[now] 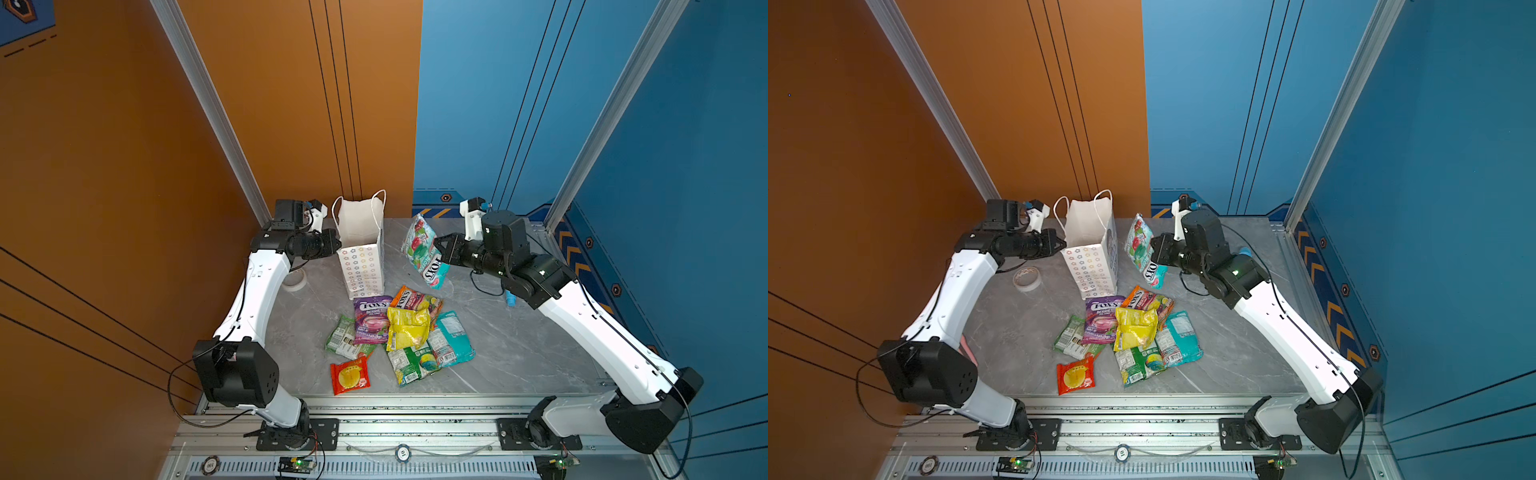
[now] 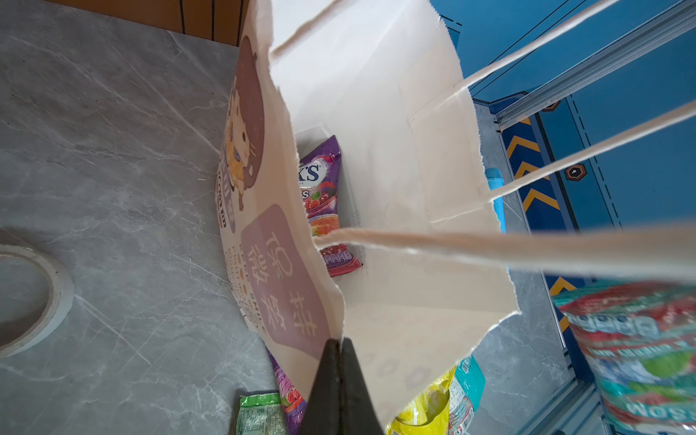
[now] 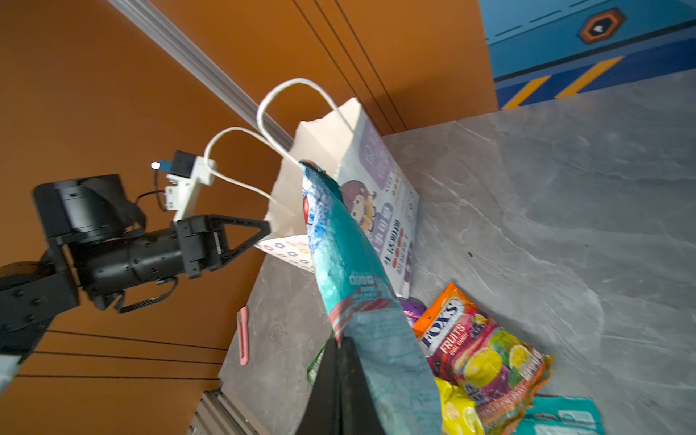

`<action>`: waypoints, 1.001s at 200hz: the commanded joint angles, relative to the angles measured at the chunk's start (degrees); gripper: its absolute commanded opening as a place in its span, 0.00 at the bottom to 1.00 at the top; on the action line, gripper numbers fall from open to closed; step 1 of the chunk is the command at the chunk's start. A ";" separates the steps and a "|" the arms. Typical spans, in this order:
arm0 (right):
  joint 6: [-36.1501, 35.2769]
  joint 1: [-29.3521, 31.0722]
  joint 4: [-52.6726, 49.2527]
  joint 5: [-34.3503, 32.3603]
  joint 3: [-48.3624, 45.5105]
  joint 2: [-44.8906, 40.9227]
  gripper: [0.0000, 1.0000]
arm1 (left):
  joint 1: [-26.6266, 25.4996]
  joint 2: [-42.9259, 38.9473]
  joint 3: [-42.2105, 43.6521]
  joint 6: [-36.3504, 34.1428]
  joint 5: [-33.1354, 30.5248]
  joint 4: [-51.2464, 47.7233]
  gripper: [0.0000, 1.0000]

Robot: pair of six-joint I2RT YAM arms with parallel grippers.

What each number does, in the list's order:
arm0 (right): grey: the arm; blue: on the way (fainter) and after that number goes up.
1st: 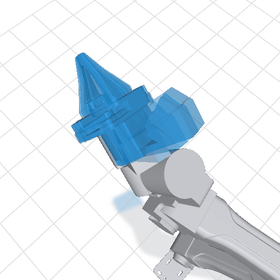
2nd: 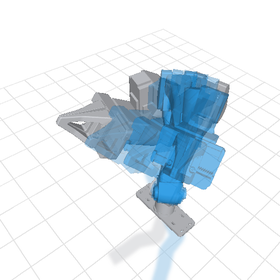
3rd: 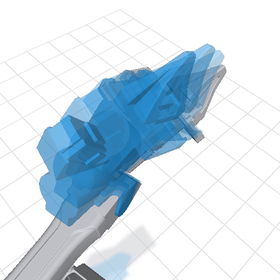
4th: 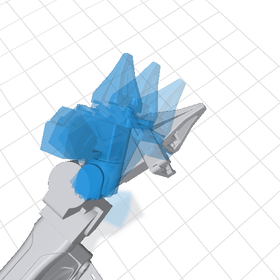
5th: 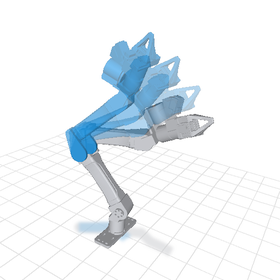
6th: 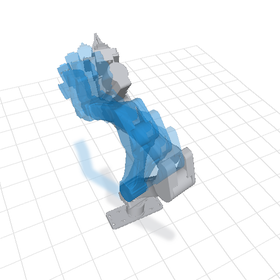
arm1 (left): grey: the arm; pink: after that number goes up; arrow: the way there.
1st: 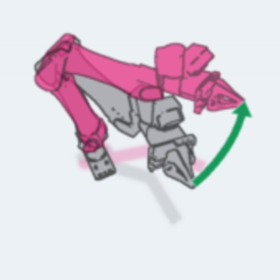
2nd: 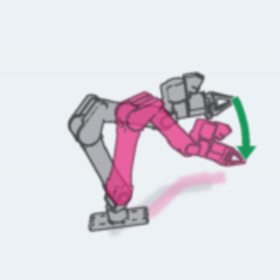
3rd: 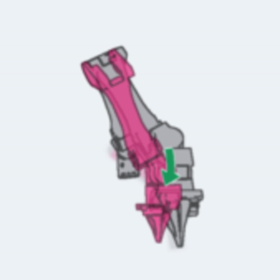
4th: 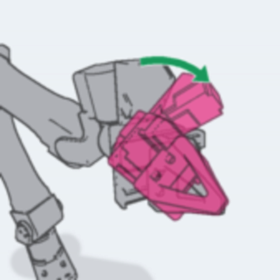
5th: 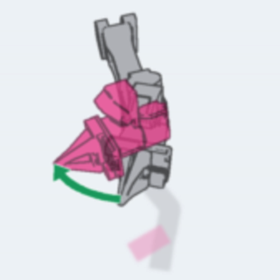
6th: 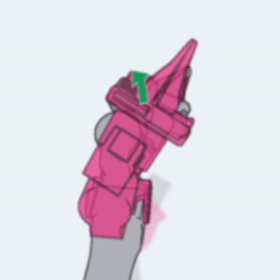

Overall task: Place the snacks into the paper bag
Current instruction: 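Lift the teal bag and carry it over the paper bag opening with the right gripper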

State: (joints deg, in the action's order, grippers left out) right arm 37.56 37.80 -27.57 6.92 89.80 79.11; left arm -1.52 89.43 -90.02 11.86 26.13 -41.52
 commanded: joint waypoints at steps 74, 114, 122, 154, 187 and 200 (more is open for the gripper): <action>0.60 7.78 8.19 -1.01 19.04 14.60 0.00 | -0.24 1.28 1.06 0.10 0.47 -1.36 0.02; 3.24 7.86 11.11 -1.90 24.25 20.46 0.00 | -0.33 1.34 1.07 0.19 0.88 -1.37 0.02; 3.72 7.82 11.38 -2.12 25.78 21.84 0.00 | -0.33 1.44 1.05 0.25 0.91 -1.37 0.02; 6.62 7.03 13.55 -2.08 30.61 26.59 0.00 | -0.38 1.28 1.04 0.28 1.12 -1.37 0.02; 7.67 6.54 14.24 -3.69 36.15 30.53 0.00 | -0.41 1.26 0.99 0.36 1.15 -1.36 0.02; 7.62 6.47 14.31 -4.52 38.32 31.89 0.00 | -0.40 1.22 0.98 0.36 1.15 -1.40 0.02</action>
State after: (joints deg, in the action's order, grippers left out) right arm 43.62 44.82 -18.22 5.13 122.63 109.93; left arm -1.56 89.60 -90.02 11.90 26.68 -41.36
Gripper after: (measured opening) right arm 0.047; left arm 0.046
